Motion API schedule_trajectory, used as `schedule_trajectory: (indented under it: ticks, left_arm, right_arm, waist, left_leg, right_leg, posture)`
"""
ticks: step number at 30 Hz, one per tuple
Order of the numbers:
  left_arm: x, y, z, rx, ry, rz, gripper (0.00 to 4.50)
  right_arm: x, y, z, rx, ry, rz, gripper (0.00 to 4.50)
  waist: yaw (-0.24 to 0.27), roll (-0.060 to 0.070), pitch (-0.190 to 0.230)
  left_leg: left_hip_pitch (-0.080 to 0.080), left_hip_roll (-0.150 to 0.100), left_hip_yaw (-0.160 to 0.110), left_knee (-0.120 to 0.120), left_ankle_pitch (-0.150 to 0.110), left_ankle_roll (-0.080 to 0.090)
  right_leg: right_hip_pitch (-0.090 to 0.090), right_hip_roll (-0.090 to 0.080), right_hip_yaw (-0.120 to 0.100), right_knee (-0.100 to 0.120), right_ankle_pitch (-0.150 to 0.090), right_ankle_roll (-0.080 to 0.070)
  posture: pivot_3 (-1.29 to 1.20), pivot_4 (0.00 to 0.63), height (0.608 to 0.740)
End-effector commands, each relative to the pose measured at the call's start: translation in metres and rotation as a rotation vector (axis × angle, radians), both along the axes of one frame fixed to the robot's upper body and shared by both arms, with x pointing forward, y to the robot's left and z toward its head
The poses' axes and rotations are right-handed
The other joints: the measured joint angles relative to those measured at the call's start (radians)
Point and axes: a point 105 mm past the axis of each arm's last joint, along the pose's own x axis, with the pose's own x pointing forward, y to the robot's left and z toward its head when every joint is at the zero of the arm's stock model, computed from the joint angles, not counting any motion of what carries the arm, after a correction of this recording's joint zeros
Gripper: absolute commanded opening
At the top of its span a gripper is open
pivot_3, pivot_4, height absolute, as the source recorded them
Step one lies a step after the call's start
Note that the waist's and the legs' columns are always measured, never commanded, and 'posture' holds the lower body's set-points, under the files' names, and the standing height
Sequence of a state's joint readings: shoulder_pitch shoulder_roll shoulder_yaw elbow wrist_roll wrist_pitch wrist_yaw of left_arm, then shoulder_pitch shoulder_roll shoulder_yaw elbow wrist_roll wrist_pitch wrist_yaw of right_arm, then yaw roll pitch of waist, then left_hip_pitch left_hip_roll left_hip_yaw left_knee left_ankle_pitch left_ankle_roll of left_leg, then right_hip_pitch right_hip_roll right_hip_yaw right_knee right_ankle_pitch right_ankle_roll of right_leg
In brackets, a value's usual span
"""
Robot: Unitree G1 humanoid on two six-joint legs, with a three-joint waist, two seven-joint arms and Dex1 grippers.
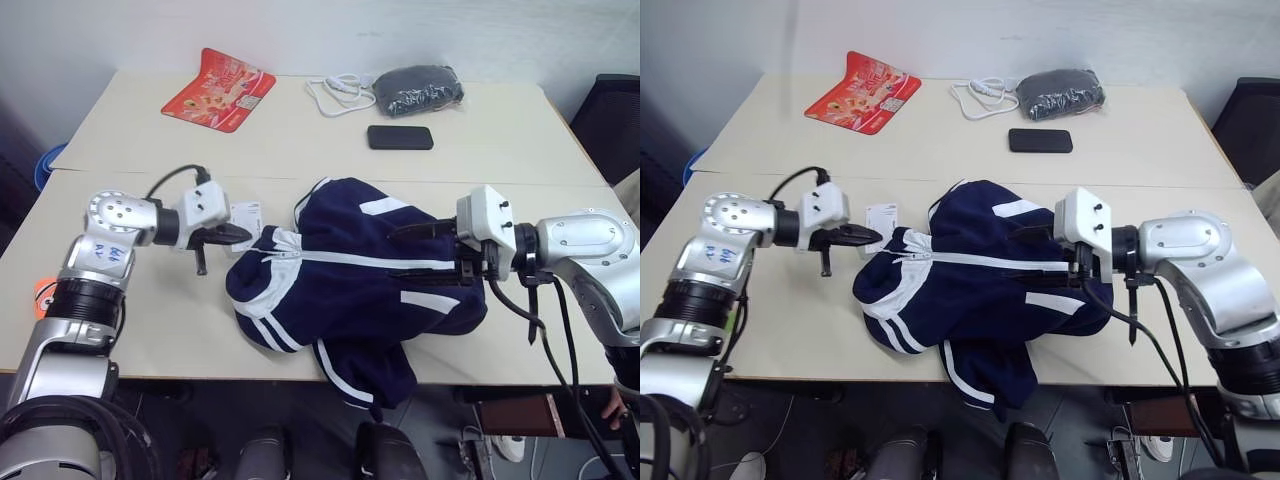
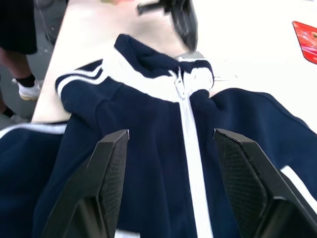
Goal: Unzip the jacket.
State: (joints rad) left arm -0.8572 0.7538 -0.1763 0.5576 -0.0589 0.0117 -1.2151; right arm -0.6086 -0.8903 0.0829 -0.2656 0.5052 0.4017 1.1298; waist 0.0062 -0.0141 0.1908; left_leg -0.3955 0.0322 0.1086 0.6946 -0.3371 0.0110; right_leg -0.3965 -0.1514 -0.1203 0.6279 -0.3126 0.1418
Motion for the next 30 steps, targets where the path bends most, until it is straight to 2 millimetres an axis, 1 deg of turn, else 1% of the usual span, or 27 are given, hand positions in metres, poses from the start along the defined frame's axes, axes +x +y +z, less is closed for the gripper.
schedule_trajectory:
  ticks: [1, 4, 8, 11, 14, 17, 19, 21, 24, 28, 30]
  left_arm:
    - [-0.001, 0.002, -0.001, 0.034, 0.022, -0.033, 0.0]
    - [0.001, 0.006, -0.01, 0.049, 0.061, -0.036, 0.0]
    - [0.002, 0.005, -0.014, 0.049, 0.092, -0.054, 0.0]
    - [-0.001, 0.006, -0.012, 0.072, 0.09, -0.085, 0.0]
    - [0.0, 0.01, -0.01, 0.087, 0.074, -0.08, 0.0]
    - [0.002, 0.015, -0.012, 0.114, 0.061, -0.063, 0.62]
    - [0.003, 0.016, -0.009, 0.119, 0.044, -0.07, 1.2]
    - [0.002, 0.016, -0.003, 0.118, 0.034, -0.082, 1.84]
    - [-0.001, 0.018, 0.012, 0.124, 0.001, -0.101, 2.8]
    - [0.001, 0.022, 0.027, 0.154, -0.065, -0.105, 4.04]
    - [0.004, 0.021, 0.029, 0.151, -0.075, -0.097, 4.04]
  right_arm:
    - [0.0, 0.005, 0.014, 0.027, -0.046, -0.001, 2.82]
    - [0.0, 0.007, 0.016, 0.038, -0.05, -0.005, 2.82]
    - [-0.001, 0.005, 0.015, 0.04, -0.052, -0.019, 2.82]
    - [-0.001, 0.004, 0.014, 0.04, -0.052, -0.026, 2.82]
    - [-0.001, 0.004, 0.014, 0.046, -0.053, -0.03, 2.82]
    - [-0.002, 0.006, 0.012, 0.053, -0.055, -0.03, 2.85]
    - [-0.002, 0.006, 0.012, 0.057, -0.057, -0.034, 2.85]
    - [-0.002, 0.006, 0.011, 0.059, -0.056, -0.035, 2.85]
    - [-0.003, 0.006, 0.01, 0.061, -0.055, -0.036, 2.85]
    - [-0.001, 0.006, 0.007, 0.068, -0.054, -0.046, 2.85]
    - [-0.001, 0.006, 0.005, 0.068, -0.053, -0.048, 2.85]
  waist:
    - [-0.004, 0.0, 0.0]
    - [-0.007, 0.0, 0.0]
    - [-0.007, 0.0, 0.0]
    - [-0.007, 0.0, 0.0]
    - [-0.007, 0.0, 0.0]
    - [-0.007, 0.0, 0.0]
    - [-0.008, 0.0, 0.0]
    - [-0.008, 0.0, 0.0]
    - [-0.008, 0.0, 0.0]
    - [-0.007, 0.0, 0.0]
    - [-0.006, 0.0, 0.0]
  left_leg:
    - [0.0, 0.0, 0.0, 0.0, 0.0, 0.0]
    - [0.0, 0.0, -0.001, 0.0, 0.0, 0.0]
    - [0.0, 0.0, -0.001, 0.001, 0.0, 0.0]
    - [-0.001, 0.0, -0.001, 0.001, 0.0, 0.0]
    - [-0.001, 0.0, -0.001, 0.002, 0.0, 0.0]
    - [-0.001, 0.0, -0.002, 0.002, 0.0, 0.0]
    - [-0.001, 0.0, -0.002, 0.002, 0.0, 0.0]
    - [-0.001, 0.0, -0.002, 0.002, 0.0, 0.0]
    - [-0.002, 0.0, -0.002, 0.002, 0.0, 0.0]
    - [-0.004, 0.0, -0.004, 0.003, 0.0, 0.0]
    - [-0.004, 0.0, -0.004, 0.004, 0.0, 0.0]
  right_leg:
    - [0.0, 0.0, 0.0, 0.0, 0.0, 0.0]
    - [0.0, 0.0, -0.001, 0.0, 0.0, 0.0]
    - [0.0, 0.0, -0.001, 0.0, 0.0, 0.0]
    - [0.0, 0.0, -0.001, 0.0, 0.0, 0.0]
    - [0.0, 0.0, -0.001, 0.0, 0.0, 0.0]
    - [0.0, 0.0, -0.001, 0.001, 0.0, 0.0]
    - [0.0, 0.0, -0.001, 0.0, 0.0, 0.0]
    - [0.0, 0.0, -0.002, 0.001, 0.0, 0.0]
    - [0.0, 0.0, -0.002, 0.0, 0.0, 0.0]
    - [-0.001, 0.0, -0.004, 0.001, 0.0, 0.0]
    - [-0.001, 0.0, -0.004, 0.001, 0.0, 0.0]
  posture:
    - [0.0, 0.15, 0.74]
    - [0.0, 0.15, 0.74]
    - [0.0, 0.15, 0.74]
    - [0.0, 0.15, 0.74]
    - [0.0, 0.15, 0.74]
    - [0.0, 0.15, 0.74]
    - [0.0, 0.15, 0.74]
    - [0.0, 0.15, 0.74]
    - [0.0, 0.15, 0.74]
    - [0.0, 0.15, 0.74]
    - [0.0, 0.15, 0.74]
